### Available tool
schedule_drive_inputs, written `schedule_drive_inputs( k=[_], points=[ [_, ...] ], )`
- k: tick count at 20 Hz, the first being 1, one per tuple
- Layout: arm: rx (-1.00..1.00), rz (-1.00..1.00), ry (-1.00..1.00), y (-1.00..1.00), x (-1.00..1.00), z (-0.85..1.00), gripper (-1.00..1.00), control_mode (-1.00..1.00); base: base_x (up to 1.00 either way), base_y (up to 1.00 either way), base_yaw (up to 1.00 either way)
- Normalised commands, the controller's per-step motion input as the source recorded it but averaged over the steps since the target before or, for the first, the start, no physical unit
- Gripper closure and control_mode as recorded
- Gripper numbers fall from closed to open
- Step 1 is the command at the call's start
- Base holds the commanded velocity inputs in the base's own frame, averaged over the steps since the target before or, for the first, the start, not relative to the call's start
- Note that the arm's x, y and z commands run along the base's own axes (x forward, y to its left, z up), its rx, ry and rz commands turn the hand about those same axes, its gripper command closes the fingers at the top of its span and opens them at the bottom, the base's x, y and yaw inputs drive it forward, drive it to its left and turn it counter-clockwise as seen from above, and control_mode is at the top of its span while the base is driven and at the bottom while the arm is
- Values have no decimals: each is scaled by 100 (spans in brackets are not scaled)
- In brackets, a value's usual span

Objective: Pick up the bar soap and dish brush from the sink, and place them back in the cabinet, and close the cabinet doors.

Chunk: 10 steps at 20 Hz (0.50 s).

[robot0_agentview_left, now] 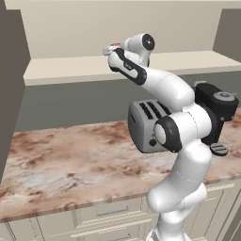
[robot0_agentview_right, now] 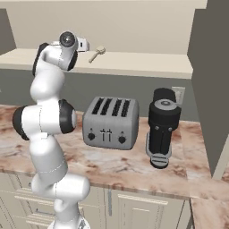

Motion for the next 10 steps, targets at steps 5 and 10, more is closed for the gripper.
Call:
schedule_drive_inputs(
  k=[5, 10],
  points=[
    [0, 0, 0, 1, 22, -17, 100, -100, 0, 0, 0],
    [0, 0, 0, 1, 22, -8, 100, -100, 0, 0, 0]
  ],
)
